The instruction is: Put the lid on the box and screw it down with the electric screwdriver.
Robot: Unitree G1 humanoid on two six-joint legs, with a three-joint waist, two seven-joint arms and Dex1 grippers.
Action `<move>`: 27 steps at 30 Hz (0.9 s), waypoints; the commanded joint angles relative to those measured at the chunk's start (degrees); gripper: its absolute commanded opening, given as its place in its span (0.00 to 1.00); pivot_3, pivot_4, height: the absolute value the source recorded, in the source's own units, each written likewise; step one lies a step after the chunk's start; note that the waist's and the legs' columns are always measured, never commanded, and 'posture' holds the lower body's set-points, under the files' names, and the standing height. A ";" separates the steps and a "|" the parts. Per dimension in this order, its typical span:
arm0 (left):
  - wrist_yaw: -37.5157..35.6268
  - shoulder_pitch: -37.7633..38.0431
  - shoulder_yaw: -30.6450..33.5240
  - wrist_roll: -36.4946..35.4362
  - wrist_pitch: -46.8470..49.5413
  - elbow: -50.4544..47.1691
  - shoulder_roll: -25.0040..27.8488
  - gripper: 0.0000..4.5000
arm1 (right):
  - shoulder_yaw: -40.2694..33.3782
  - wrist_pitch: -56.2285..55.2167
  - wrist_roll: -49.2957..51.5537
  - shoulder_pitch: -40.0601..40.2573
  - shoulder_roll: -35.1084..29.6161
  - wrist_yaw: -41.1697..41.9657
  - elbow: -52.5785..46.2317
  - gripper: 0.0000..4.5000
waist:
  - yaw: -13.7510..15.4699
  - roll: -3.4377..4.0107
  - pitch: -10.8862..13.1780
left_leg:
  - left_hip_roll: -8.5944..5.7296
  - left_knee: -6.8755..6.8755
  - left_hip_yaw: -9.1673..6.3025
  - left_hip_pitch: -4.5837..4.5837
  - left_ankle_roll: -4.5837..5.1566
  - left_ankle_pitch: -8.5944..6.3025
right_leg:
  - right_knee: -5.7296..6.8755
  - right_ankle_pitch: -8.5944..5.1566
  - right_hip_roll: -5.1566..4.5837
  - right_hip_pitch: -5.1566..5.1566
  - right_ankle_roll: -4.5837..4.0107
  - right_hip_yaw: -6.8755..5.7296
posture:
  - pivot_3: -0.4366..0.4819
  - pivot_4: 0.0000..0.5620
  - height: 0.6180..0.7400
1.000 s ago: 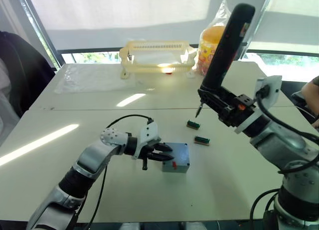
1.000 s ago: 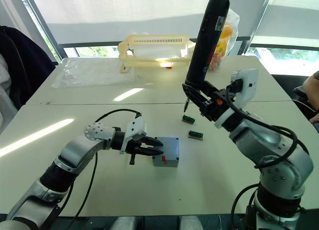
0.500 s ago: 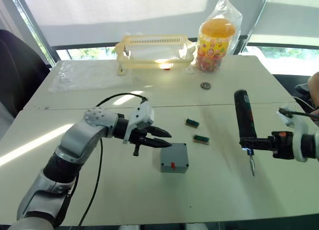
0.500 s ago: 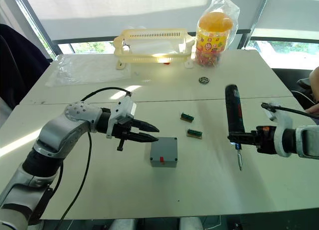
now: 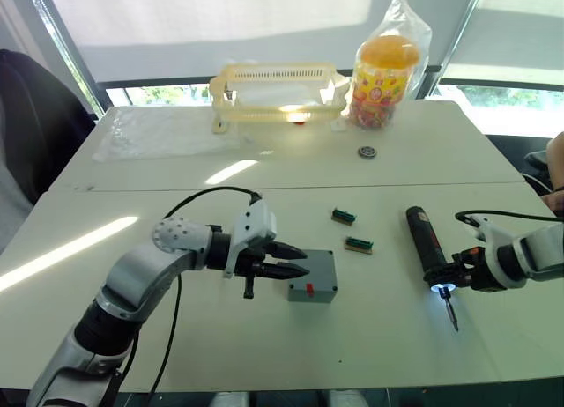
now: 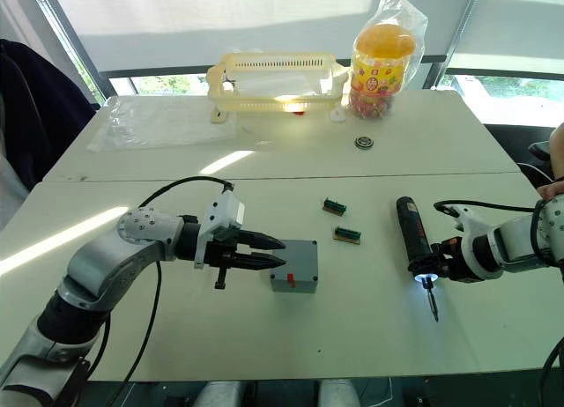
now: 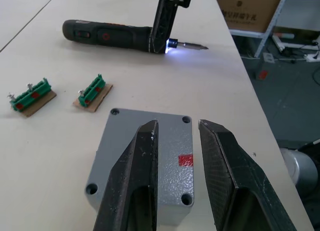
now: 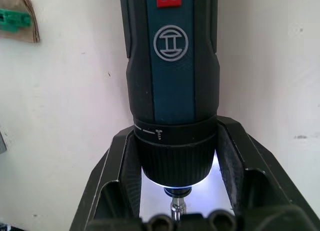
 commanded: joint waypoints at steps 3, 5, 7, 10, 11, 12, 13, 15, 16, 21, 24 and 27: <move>1.52 1.04 1.76 -1.28 0.50 -1.90 0.39 0.29 | 2.02 0.34 -7.91 -2.90 0.53 6.50 0.32 0.69 | -0.04 0.00 0.00 | 0.00 0.01 -0.02 0.01 0.00 0.00 | 0.02 0.01 0.00 0.00 0.02 -0.02 | 0.48 0.27 1.00; 1.95 1.29 2.03 -1.40 0.62 -1.66 0.41 0.29 | 2.45 0.34 -10.23 -3.30 0.80 8.42 0.26 0.91 | -0.03 -0.01 -0.01 | 0.00 0.03 -0.03 0.04 -0.02 0.01 | 0.04 0.02 0.01 0.02 0.01 -0.03 | 0.48 0.27 1.00; 2.38 1.56 2.62 -1.45 0.77 -1.26 0.65 0.29 | 2.22 0.34 -13.07 -3.51 0.88 9.52 -0.48 0.99 | -0.01 -0.04 -0.03 | 0.01 0.07 -0.03 0.07 -0.04 0.02 | 0.04 0.04 0.01 0.08 0.01 -0.03 | 0.48 0.27 1.00; 3.53 1.90 4.59 -1.17 0.62 -0.10 1.51 0.29 | 2.55 -4.12 -18.25 -3.09 -1.43 12.46 -4.66 0.99 | 0.09 -0.03 -0.03 | -0.02 0.09 -0.02 0.07 -0.06 0.04 | 0.03 0.04 -0.03 0.12 0.01 -0.03 | 0.48 0.27 1.00; 4.09 1.90 5.97 -1.28 0.63 0.97 1.86 0.29 | 2.33 -7.22 -20.17 -3.73 -2.40 14.15 -6.48 0.99 | 0.08 -0.03 -0.03 | -0.03 0.08 -0.01 0.05 -0.07 0.04 | 0.02 0.05 -0.04 0.09 0.02 -0.02 | 0.48 0.27 1.00; 6.00 1.56 7.84 -1.01 0.61 4.00 1.30 0.29 | -1.19 -14.22 -21.41 -3.60 -3.55 17.24 -11.83 0.99 | 0.02 -0.03 -0.03 | -0.03 0.08 -0.01 0.05 -0.07 0.04 | 0.03 0.05 -0.04 0.08 0.03 -0.02 | 0.48 0.27 1.00; 7.22 1.33 9.14 -0.87 0.51 6.26 0.93 0.29 | -3.87 -18.84 -22.17 -3.57 -3.98 19.35 -15.61 0.99 | 0.02 0.05 -0.01 | -0.02 0.06 -0.02 0.06 -0.07 0.04 | 0.03 0.07 -0.03 0.07 0.08 -0.03 | 0.48 0.27 1.00; 8.62 1.70 9.97 -0.54 0.55 9.36 0.31 0.29 | -11.90 -26.19 -21.28 1.80 -2.84 23.32 -26.39 0.99 | -0.20 0.34 0.01 | -0.02 0.03 0.04 0.02 -0.08 0.04 | 0.11 0.17 -0.03 -0.08 0.27 0.01 | 0.48 0.27 1.00; 8.69 2.03 9.76 -0.28 0.41 10.07 0.34 0.29 | -15.04 -28.91 -20.95 5.41 -1.62 25.06 -31.27 0.99 | -0.23 0.29 0.00 | -0.01 -0.01 0.00 0.02 -0.08 0.04 | 0.14 0.16 -0.01 -0.10 0.31 0.00 | 0.48 0.27 1.00; 8.39 4.01 6.35 2.24 -0.21 11.70 0.44 0.29 | -20.39 -37.10 -20.03 25.76 7.75 26.84 -54.00 0.99 | 0.37 -0.31 -0.29 | 0.12 -0.10 -0.25 0.05 -0.07 0.03 | 0.11 0.12 0.11 0.06 0.33 -0.26 | 0.48 0.27 1.00; 7.75 4.84 4.60 2.60 0.18 11.01 0.16 0.29 | -16.23 -39.82 -22.36 36.10 11.00 27.96 -60.45 0.99 | 1.04 -0.27 -0.27 | -0.07 0.04 -0.14 -0.02 -0.13 0.06 | 0.14 0.14 -0.15 0.04 0.34 -0.15 | 0.48 0.27 1.00; 7.24 5.31 2.90 2.95 0.32 10.95 -0.18 0.29 | -12.27 -42.15 -25.14 41.57 14.01 27.04 -62.13 0.99 | 1.09 -0.32 -0.28 | -0.07 0.18 -0.06 0.01 -0.21 0.11 | 0.03 0.17 -0.15 0.16 0.25 -0.06 | 0.48 0.27 1.00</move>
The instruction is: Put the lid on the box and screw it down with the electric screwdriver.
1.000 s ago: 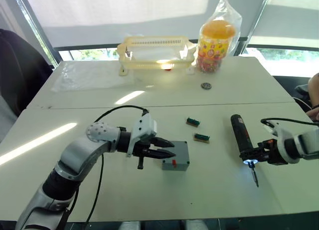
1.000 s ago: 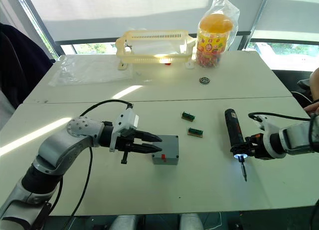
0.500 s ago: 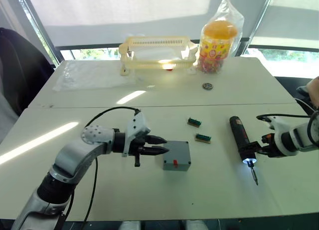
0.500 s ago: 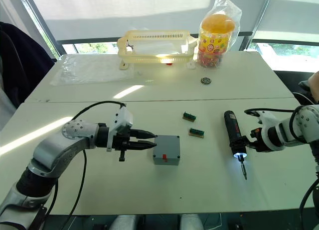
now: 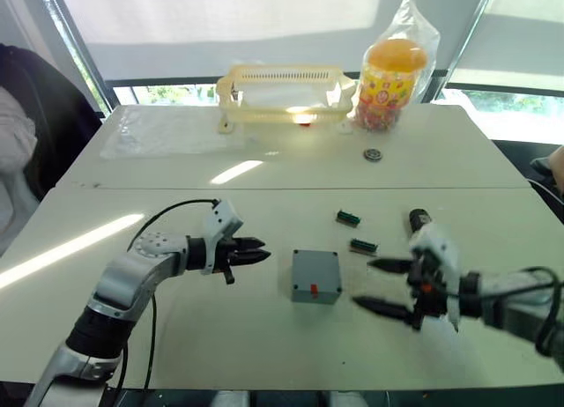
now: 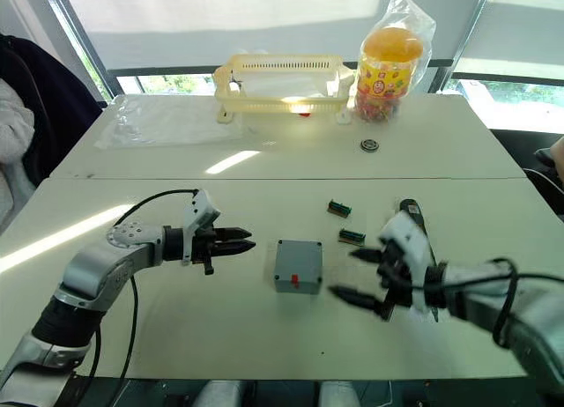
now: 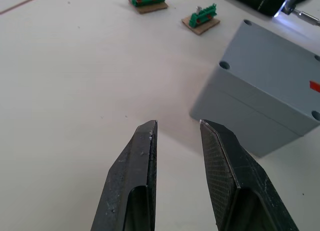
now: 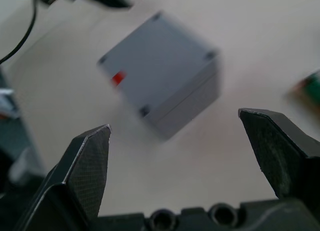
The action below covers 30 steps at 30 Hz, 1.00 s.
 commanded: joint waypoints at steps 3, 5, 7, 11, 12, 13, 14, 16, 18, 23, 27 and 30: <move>-1.70 -0.11 -3.26 1.13 -1.21 -0.51 -0.86 0.29 | 3.45 -4.39 -3.92 2.58 4.88 -1.91 -2.10 0.99 | 0.01 -0.06 0.00 | 0.02 0.06 0.01 0.20 -0.18 0.10 | -0.01 0.01 0.02 0.17 -0.35 0.01 | 0.48 0.27 1.00; -2.42 -0.96 -5.41 2.95 -2.88 1.79 -1.77 0.29 | 5.05 -5.11 -5.22 2.50 6.37 -2.15 -1.37 0.99 | 0.03 -0.07 -0.01 | 0.04 0.02 0.02 0.47 -0.18 0.11 | -0.01 0.01 0.03 0.41 -0.39 0.01 | 0.48 0.27 1.00; -2.82 -2.82 -6.86 3.90 -4.01 4.74 -3.92 0.29 | 6.98 -5.81 -6.77 2.25 7.42 -2.03 -0.39 0.99 | 0.15 -0.06 -0.02 | 0.06 -0.06 -0.01 0.58 -0.18 0.11 | -0.03 0.00 0.04 0.49 -0.39 -0.01 | 0.48 0.27 1.00; -4.43 -6.21 -9.87 7.63 -8.35 10.24 -6.17 0.29 | 11.04 -4.68 -7.02 0.33 10.35 -2.61 0.33 0.99 | 0.27 -0.09 -0.02 | 0.05 -0.08 -0.05 0.57 -0.19 0.11 | 0.00 0.01 0.08 0.49 -0.37 -0.03 | 0.48 0.27 1.00; -4.08 -7.29 -10.50 9.10 -9.96 12.06 -6.96 0.29 | 11.94 -3.64 -6.00 0.00 11.14 -2.77 -0.29 0.99 | 0.27 -0.09 -0.02 | 0.05 -0.08 -0.06 0.57 -0.19 0.11 | 0.00 0.01 0.08 0.48 -0.36 -0.03 | 0.48 0.27 1.00; -3.37 -8.56 -10.77 10.34 -11.82 14.28 -8.23 0.29 | 12.73 -2.28 -4.39 -0.33 11.94 -2.95 -1.04 0.99 | 0.26 -0.09 -0.02 | 0.05 -0.09 -0.06 0.58 -0.19 0.11 | 0.00 0.02 0.08 0.48 -0.35 -0.03 | 0.48 0.27 1.00; -2.83 -9.72 -10.75 11.11 -13.17 16.31 -9.63 0.29 | 13.23 -0.91 -2.62 -0.61 12.63 -2.97 -1.72 0.99 | 0.28 -0.09 -0.02 | 0.05 -0.09 -0.07 0.58 -0.19 0.11 | 0.01 0.05 0.08 0.49 -0.29 -0.04 | 0.48 0.27 1.00; -2.23 -11.64 -10.24 12.03 -15.00 19.64 -12.18 0.29 | 13.96 0.49 -0.96 -1.37 14.18 -3.61 -2.34 0.99 | 0.28 -0.10 -0.01 | 0.05 -0.08 -0.08 0.57 -0.19 0.11 | 0.01 0.09 0.10 0.48 -0.21 -0.05 | 0.48 0.27 1.00; -2.17 -12.52 -10.06 13.30 -16.76 21.62 -13.26 0.29 | 15.16 0.75 -2.33 -2.31 14.15 -4.01 -2.47 0.99 | 0.27 -0.10 -0.01 | 0.05 -0.06 -0.08 0.56 -0.19 0.11 | 0.01 0.11 0.09 0.49 -0.18 -0.04 | 0.48 0.27 1.00; -0.64 -11.92 -7.63 15.34 -18.92 23.24 -12.16 0.29 | 12.20 0.07 -5.81 -1.01 10.46 -4.96 -2.82 0.99 | 0.09 -0.09 -0.02 | 0.05 -0.09 -0.07 0.57 -0.19 0.11 | 0.02 0.12 0.09 0.46 -0.16 -0.04 | 0.48 0.27 1.00; 0.61 -8.52 -4.23 14.79 -16.37 17.53 -7.64 0.29 | 3.19 0.82 -2.77 0.64 8.36 -4.96 -2.99 0.99 | -0.21 -0.09 -0.02 | 0.07 -0.11 -0.09 0.57 -0.18 0.11 | 0.05 0.13 0.09 0.45 -0.14 -0.05 | 0.48 0.27 1.00; -0.26 -5.20 -2.57 12.76 -12.59 10.79 -4.65 0.29 | 1.93 -0.59 -4.80 -0.04 7.60 -4.46 -1.24 0.99 | -0.11 -0.09 -0.02 | 0.09 -0.12 -0.10 0.59 -0.18 0.11 | 0.08 0.14 0.10 0.45 -0.13 -0.07 | 0.48 0.27 1.00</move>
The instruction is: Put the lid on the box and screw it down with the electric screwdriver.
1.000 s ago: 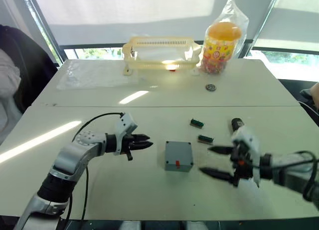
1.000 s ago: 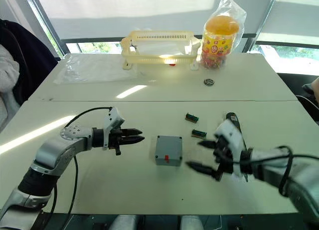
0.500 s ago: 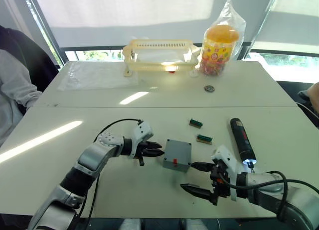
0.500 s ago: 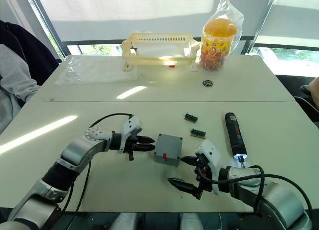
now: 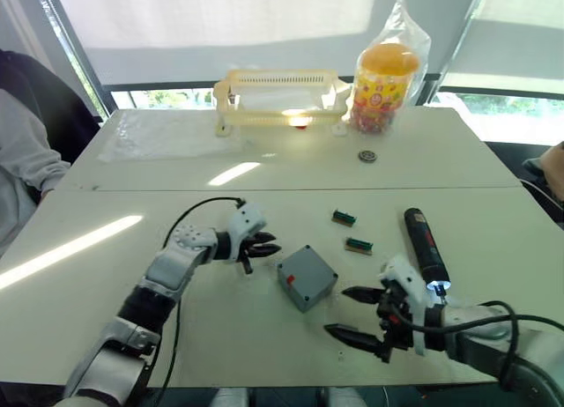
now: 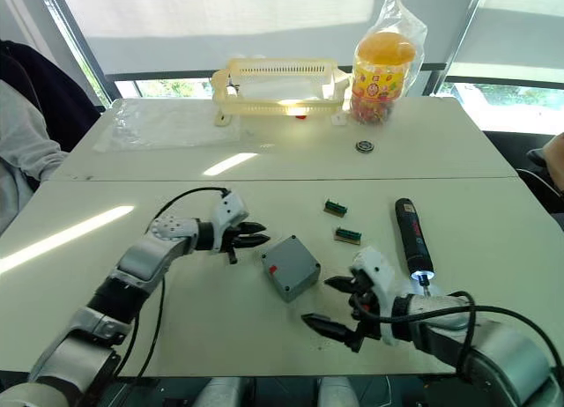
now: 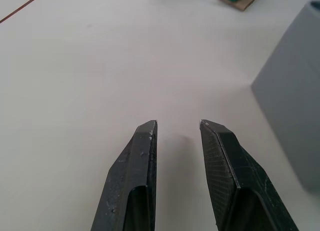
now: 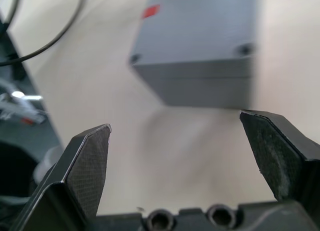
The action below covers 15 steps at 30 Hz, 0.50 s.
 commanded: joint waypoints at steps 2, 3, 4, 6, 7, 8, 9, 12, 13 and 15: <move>-2.26 4.72 2.18 -4.29 6.39 -13.84 3.44 0.29 | -0.06 -3.48 -2.39 -2.37 -0.19 1.48 1.98 0.99 | 0.10 0.00 0.00 | 0.00 0.01 0.00 0.00 0.00 0.00 | 0.00 0.00 0.00 0.01 0.00 0.00 | 0.48 0.27 1.00; -2.99 6.30 2.03 -5.28 7.90 -16.81 4.28 0.29 | 1.11 -4.25 -3.40 -3.18 -0.08 2.04 3.04 0.99 | 0.10 0.00 0.00 | 0.00 0.01 0.02 0.00 0.00 0.00 | -0.01 -0.01 -0.03 0.03 -0.01 0.00 | 0.48 0.27 1.00; -3.52 7.67 1.99 -6.37 9.38 -19.27 4.95 0.29 | 2.20 -4.93 -4.23 -3.88 0.00 2.62 3.96 0.99 | 0.08 0.00 0.00 | 0.00 0.02 0.03 0.00 0.00 0.00 | -0.04 -0.01 -0.03 0.04 -0.02 0.02 | 0.48 0.27 1.00; -4.03 9.84 1.88 -8.08 11.72 -22.68 5.67 0.29 | 4.86 -6.49 -6.13 -5.38 0.10 4.28 6.16 0.99 | 0.20 0.00 0.00 | -0.01 0.03 0.05 0.00 0.00 0.00 | -0.06 -0.03 -0.05 0.06 -0.06 0.04 | 0.48 0.27 1.00; -3.99 10.38 1.72 -8.40 12.37 -23.39 5.70 0.29 | 6.21 -7.29 -7.21 -6.16 0.08 5.05 7.29 0.99 | 0.28 0.00 0.00 | -0.01 0.03 0.04 0.00 0.00 0.00 | -0.07 -0.06 -0.05 0.06 -0.11 0.04 | 0.48 0.27 1.00; -3.74 10.67 1.24 -8.04 12.45 -23.53 5.59 0.29 | 7.55 -8.18 -8.24 -6.89 0.17 5.96 8.52 0.99 | 0.30 0.00 0.00 | -0.01 0.03 0.04 0.01 0.00 0.00 | -0.06 -0.08 -0.04 0.06 -0.15 0.03 | 0.48 0.27 1.00; -3.38 10.73 0.77 -7.58 12.43 -23.42 5.38 0.29 | 8.52 -8.83 -8.93 -7.50 0.36 6.67 9.50 0.99 | 0.34 0.00 0.00 | -0.01 0.04 0.04 0.01 0.00 0.00 | -0.06 -0.09 -0.04 0.06 -0.16 0.03 | 0.48 0.27 1.00; -2.67 10.36 -0.67 -6.55 12.24 -22.78 4.58 0.29 | 10.40 -10.51 -10.55 -8.97 1.10 8.22 11.65 0.99 | 0.34 0.00 0.00 | -0.01 0.04 0.04 0.02 0.00 0.00 | -0.05 -0.09 -0.02 0.06 -0.16 0.03 | 0.48 0.27 1.00; -2.29 10.07 -1.31 -6.19 12.00 -22.38 4.05 0.29 | 11.06 -10.81 -10.97 -9.37 1.15 8.84 12.03 0.99 | 0.33 0.01 0.00 | -0.01 0.04 0.05 0.02 0.00 0.00 | -0.06 -0.07 -0.03 0.06 -0.13 0.03 | 0.48 0.27 1.00; -1.09 8.86 -2.37 -5.32 11.43 -20.88 2.35 0.29 | 11.93 -10.94 -11.33 -9.97 1.37 9.74 12.42 0.99 | 0.38 0.00 0.00 | -0.02 0.04 0.06 0.01 0.00 0.00 | -0.06 -0.03 -0.03 0.06 -0.05 0.04 | 0.48 0.27 1.00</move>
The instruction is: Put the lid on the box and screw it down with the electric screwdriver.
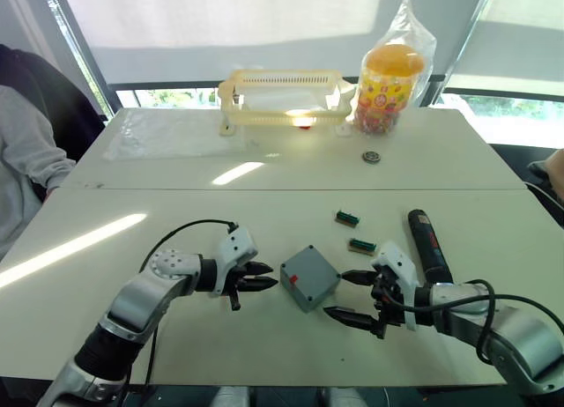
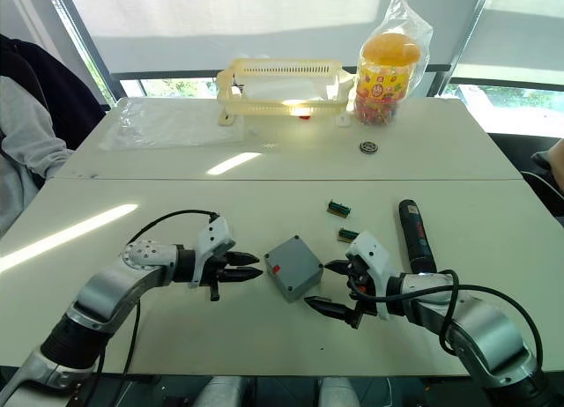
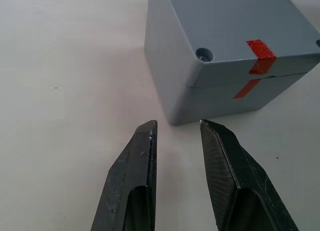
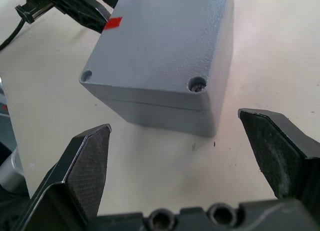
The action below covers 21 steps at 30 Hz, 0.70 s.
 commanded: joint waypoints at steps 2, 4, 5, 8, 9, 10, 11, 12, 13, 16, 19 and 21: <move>2.33 -3.45 -2.10 2.32 -2.68 3.18 -3.42 0.29 | 1.38 -1.08 -0.44 -1.31 1.02 2.16 -0.36 0.99 | 0.15 0.00 0.00 | 0.00 0.00 -0.02 0.00 0.00 0.00 | 0.01 0.01 0.01 0.00 0.01 -0.02 | 0.48 0.27 1.00; 3.17 -5.12 -2.62 3.87 -4.74 6.33 -4.85 0.29 | 1.76 -0.81 -0.59 -1.16 1.52 2.00 -1.00 0.99 | 0.11 -0.01 0.00 | -0.01 0.01 -0.02 0.00 0.00 0.00 | 0.01 0.01 0.01 0.01 0.01 -0.02 | 0.48 0.27 1.00; 3.47 -5.92 -2.72 4.49 -5.57 7.79 -5.47 0.29 | 1.95 -0.71 -0.80 -1.00 1.86 1.75 -1.32 0.99 | 0.08 -0.01 0.00 | -0.01 0.02 -0.03 0.00 0.00 0.00 | 0.02 0.01 0.02 0.01 0.01 -0.02 | 0.48 0.27 1.00; 3.85 -7.49 -2.98 6.09 -7.81 11.01 -6.64 0.29 | 2.17 -0.71 -1.57 -0.43 2.87 0.93 -1.70 0.99 | 0.05 0.00 0.00 | -0.01 0.00 -0.03 0.00 0.00 0.00 | 0.02 0.02 0.02 -0.01 0.04 -0.03 | 0.48 0.27 1.00; 3.55 -7.65 -3.08 6.22 -8.24 11.40 -6.79 0.29 | 2.25 -0.84 -1.94 -0.13 3.16 0.67 -1.76 0.99 | -0.01 0.00 0.00 | -0.01 0.00 -0.03 0.00 0.00 0.00 | 0.02 0.02 0.02 -0.01 0.04 -0.02 | 0.48 0.27 1.00; 3.34 -7.70 -3.11 6.28 -8.44 11.56 -6.89 0.29 | 2.33 -0.88 -2.19 0.15 3.34 0.48 -1.87 0.99 | -0.06 0.00 0.00 | -0.01 0.00 -0.03 0.00 0.00 0.00 | 0.03 0.03 0.02 -0.01 0.05 -0.02 | 0.48 0.27 1.00; 3.13 -7.68 -3.04 6.23 -8.41 11.50 -6.97 0.29 | 2.38 -0.93 -2.47 0.46 3.44 0.26 -2.07 0.99 | -0.06 0.00 0.00 | -0.01 -0.01 -0.02 0.00 0.00 0.00 | 0.03 0.03 0.02 -0.01 0.05 -0.02 | 0.48 0.27 1.00; 2.95 -7.63 -2.95 6.20 -8.40 11.39 -7.00 0.29 | 2.38 -0.98 -2.69 0.72 3.53 0.08 -2.27 0.99 | -0.06 0.00 0.00 | -0.01 -0.01 -0.03 0.00 0.00 0.00 | 0.04 0.03 0.02 -0.02 0.05 -0.02 | 0.48 0.27 1.00; 2.87 -7.58 -2.86 6.21 -8.41 11.30 -7.00 0.29 | 2.29 -0.95 -2.79 0.92 3.67 -0.11 -2.50 0.99 | -0.06 0.00 0.00 | -0.01 -0.01 -0.03 0.00 0.00 0.00 | 0.05 0.03 0.02 -0.02 0.05 -0.03 | 0.48 0.27 1.00; 2.61 -7.16 -2.15 5.89 -7.85 10.43 -6.31 0.29 | 1.13 -0.70 -3.34 1.42 3.38 -1.08 -3.42 0.99 | -0.03 0.00 0.00 | -0.01 0.00 -0.03 0.00 0.00 0.00 | 0.06 0.03 0.02 -0.02 0.05 -0.02 | 0.48 0.27 1.00; 1.91 -6.16 -0.41 5.02 -6.26 8.08 -4.06 0.29 | -3.81 1.12 -2.42 2.08 0.73 -1.63 -5.20 0.99 | -0.08 0.00 0.00 | -0.01 -0.01 -0.03 0.00 0.00 0.00 | 0.06 0.03 0.02 -0.03 0.05 -0.02 | 0.48 0.27 1.00; 0.61 -5.24 1.31 4.05 -4.79 5.70 -1.16 0.29 | -10.44 4.41 1.84 2.02 -1.15 -1.09 -6.49 0.99 | -0.12 0.00 0.00 | -0.01 -0.01 -0.02 0.00 0.00 0.00 | 0.06 0.03 0.01 -0.03 0.05 -0.01 | 0.48 0.27 1.00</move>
